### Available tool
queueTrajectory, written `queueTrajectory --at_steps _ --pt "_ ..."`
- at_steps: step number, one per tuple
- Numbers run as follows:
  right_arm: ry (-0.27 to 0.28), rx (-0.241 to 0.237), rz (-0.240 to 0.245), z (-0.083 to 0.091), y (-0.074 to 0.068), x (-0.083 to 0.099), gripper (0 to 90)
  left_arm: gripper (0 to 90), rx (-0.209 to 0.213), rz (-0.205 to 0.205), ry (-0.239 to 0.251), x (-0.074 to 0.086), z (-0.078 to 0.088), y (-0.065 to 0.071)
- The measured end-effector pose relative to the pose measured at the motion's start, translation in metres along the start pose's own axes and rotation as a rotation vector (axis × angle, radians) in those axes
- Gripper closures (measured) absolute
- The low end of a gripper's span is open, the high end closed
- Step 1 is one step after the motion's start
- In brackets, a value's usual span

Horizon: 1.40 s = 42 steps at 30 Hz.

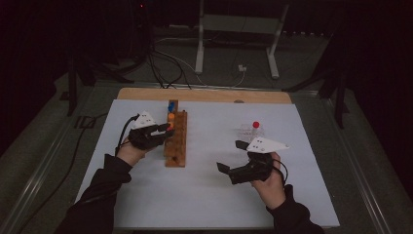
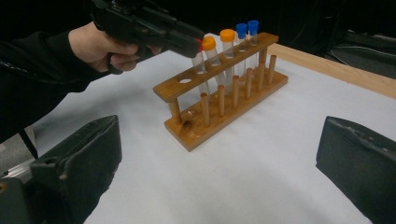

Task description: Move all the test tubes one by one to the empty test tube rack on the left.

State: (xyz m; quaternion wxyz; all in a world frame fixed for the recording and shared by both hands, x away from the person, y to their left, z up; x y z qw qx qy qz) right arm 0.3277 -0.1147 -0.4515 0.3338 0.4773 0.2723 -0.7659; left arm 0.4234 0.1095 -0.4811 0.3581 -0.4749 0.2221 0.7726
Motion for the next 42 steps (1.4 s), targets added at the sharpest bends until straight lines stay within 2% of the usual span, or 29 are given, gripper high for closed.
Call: queueTrajectory --at_steps 6,10,16,18,24,28,31,34,36,39,42 --pt "0.013 0.012 0.002 0.004 0.004 -0.004 0.0 33.4 0.010 -0.001 0.042 -0.010 0.013 0.006" --pt "0.032 0.025 -0.002 0.011 0.010 -0.010 0.0 16.1 0.019 -0.007 0.049 -0.014 0.022 0.013" --pt "0.062 0.064 0.015 0.025 0.028 -0.021 0.0 3.0 0.069 -0.011 0.072 -0.016 0.035 0.031" --pt "0.071 0.074 0.024 0.029 0.036 -0.024 0.0 2.1 0.083 -0.015 0.084 -0.017 0.039 0.037" --pt "0.077 0.171 0.016 0.038 0.068 -0.028 0.0 1.4 0.103 -0.028 0.111 -0.016 0.050 0.052" --pt "0.091 0.233 -0.027 0.040 0.091 -0.026 0.1 1.4 0.114 -0.030 0.121 -0.014 0.053 0.057" --pt "0.083 0.262 -0.054 0.039 0.106 -0.020 0.1 1.4 0.115 -0.025 0.125 -0.013 0.054 0.058" --pt "0.066 0.294 -0.068 0.037 0.120 -0.010 4.3 1.4 0.115 -0.016 0.129 -0.011 0.055 0.057" --pt "0.046 0.306 -0.075 0.035 0.127 -0.002 6.7 1.4 0.115 -0.013 0.133 -0.011 0.056 0.056" --pt "0.030 0.323 -0.087 0.032 0.135 0.008 15.0 1.4 0.117 -0.013 0.135 -0.011 0.056 0.057" --pt "-0.003 0.350 -0.094 0.027 0.145 0.019 17.0 1.4 0.118 -0.018 0.130 -0.010 0.055 0.058"
Point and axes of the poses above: each handheld gripper's, and its own axes: z roughly backward along the jaws, x roughly out of its underside, y roughly to its right, the point moved 9 cm from there along -z, roughly forward along the jaws, and after that the axes turned 1 degree about x, right-handed, at the moved point
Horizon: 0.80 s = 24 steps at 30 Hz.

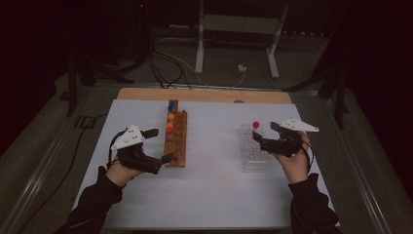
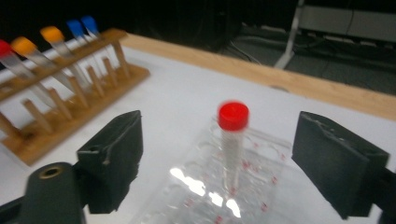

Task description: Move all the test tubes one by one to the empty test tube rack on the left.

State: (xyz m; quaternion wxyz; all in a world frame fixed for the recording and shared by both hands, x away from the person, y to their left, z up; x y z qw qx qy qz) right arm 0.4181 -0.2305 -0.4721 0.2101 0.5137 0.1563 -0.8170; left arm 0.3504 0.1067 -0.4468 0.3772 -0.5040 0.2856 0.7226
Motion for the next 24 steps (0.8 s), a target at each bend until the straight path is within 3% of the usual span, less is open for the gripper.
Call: queueTrajectory --at_steps 10,19,24 --pt "-0.095 0.012 -0.014 -0.023 0.014 0.024 38.2 1.4 -0.007 -0.005 -0.004 0.000 0.000 0.000" --pt "-0.125 0.000 -0.019 -0.039 0.016 0.026 55.2 1.4 -0.013 0.001 -0.007 0.001 0.000 -0.002" --pt "-0.152 -0.007 0.004 -0.045 0.016 0.028 66.1 1.4 -0.018 0.005 -0.010 0.002 0.000 -0.003"
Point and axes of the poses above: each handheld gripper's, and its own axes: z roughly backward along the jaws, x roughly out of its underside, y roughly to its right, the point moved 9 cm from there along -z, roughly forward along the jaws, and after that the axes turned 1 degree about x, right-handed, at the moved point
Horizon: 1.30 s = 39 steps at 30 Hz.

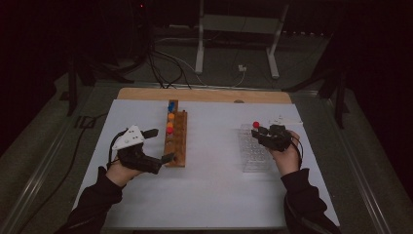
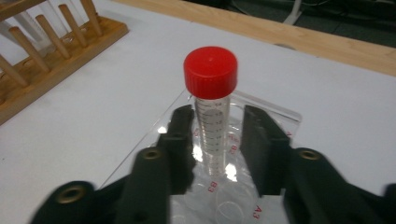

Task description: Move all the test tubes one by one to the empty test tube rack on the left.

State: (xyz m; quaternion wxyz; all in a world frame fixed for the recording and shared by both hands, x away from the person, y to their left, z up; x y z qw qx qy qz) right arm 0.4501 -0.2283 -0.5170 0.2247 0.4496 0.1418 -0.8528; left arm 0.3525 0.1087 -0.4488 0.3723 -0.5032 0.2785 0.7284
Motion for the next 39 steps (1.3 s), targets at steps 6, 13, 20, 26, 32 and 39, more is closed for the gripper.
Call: queueTrajectory --at_steps 6,13,20,26,32,39 --pt "-0.010 0.005 0.024 -0.002 -0.001 0.000 74.1 1.5 -0.004 0.002 0.000 0.000 0.000 0.000" --pt "0.024 0.014 0.043 0.007 -0.002 -0.008 74.6 1.5 -0.001 0.002 -0.007 0.001 -0.001 -0.001" --pt "0.073 0.033 0.052 0.026 -0.003 -0.024 74.7 1.4 -0.001 0.004 -0.003 0.000 0.000 -0.001" --pt "0.125 0.054 0.055 0.046 -0.005 -0.040 74.7 1.5 0.002 0.003 -0.006 0.000 0.000 0.000" --pt "0.171 0.024 0.075 0.062 -0.018 -0.052 74.7 1.5 0.008 -0.001 -0.004 -0.001 0.000 0.002" --pt "0.161 -0.044 0.125 0.060 -0.049 -0.054 74.7 1.5 0.020 -0.006 -0.004 -0.003 -0.001 0.006"
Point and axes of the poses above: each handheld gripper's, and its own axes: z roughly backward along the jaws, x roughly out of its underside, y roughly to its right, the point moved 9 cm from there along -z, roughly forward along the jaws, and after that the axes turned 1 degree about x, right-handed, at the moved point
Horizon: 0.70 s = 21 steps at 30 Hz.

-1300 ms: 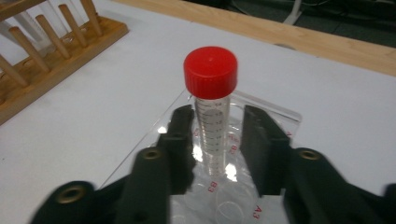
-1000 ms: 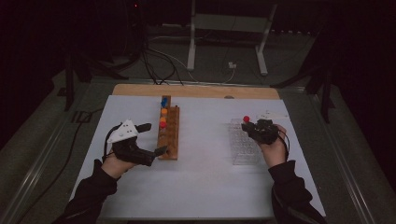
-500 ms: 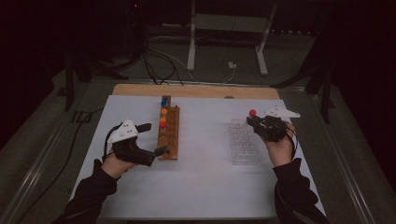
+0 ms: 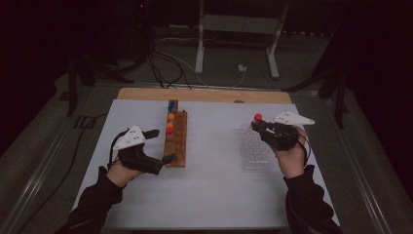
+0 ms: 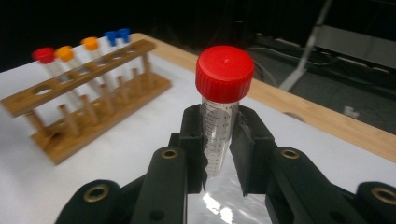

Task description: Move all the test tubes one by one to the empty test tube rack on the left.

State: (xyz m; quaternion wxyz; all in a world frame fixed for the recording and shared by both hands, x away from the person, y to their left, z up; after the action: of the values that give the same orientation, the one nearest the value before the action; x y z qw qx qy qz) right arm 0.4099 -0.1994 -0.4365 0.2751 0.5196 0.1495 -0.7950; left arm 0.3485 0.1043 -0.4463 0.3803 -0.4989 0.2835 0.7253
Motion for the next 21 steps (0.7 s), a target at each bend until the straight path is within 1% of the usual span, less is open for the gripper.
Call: queueTrajectory --at_steps 1,3,9,11,15,17,21 --pt "-0.003 -0.011 0.006 -0.001 -0.005 0.000 74.7 1.5 -0.002 -0.001 0.000 0.000 0.000 0.001" --pt "-0.015 -0.035 0.016 -0.005 -0.014 0.002 74.7 1.5 0.006 -0.001 -0.002 0.000 0.000 0.002" --pt "-0.066 -0.107 0.045 -0.020 -0.043 0.015 74.7 1.5 0.016 -0.006 -0.003 -0.001 -0.002 0.006" --pt "-0.077 -0.127 0.057 -0.022 -0.051 0.017 74.7 1.5 0.026 -0.006 -0.004 -0.001 -0.002 0.009" --pt "-0.094 -0.161 0.076 -0.025 -0.067 0.020 74.7 1.5 0.038 -0.011 -0.009 -0.002 -0.004 0.012" --pt "-0.098 -0.178 0.081 -0.025 -0.074 0.021 74.7 1.5 0.048 -0.009 -0.008 -0.002 -0.005 0.016" --pt "-0.108 -0.212 0.099 -0.026 -0.088 0.023 74.7 1.5 0.067 -0.016 -0.014 -0.003 -0.008 0.021"
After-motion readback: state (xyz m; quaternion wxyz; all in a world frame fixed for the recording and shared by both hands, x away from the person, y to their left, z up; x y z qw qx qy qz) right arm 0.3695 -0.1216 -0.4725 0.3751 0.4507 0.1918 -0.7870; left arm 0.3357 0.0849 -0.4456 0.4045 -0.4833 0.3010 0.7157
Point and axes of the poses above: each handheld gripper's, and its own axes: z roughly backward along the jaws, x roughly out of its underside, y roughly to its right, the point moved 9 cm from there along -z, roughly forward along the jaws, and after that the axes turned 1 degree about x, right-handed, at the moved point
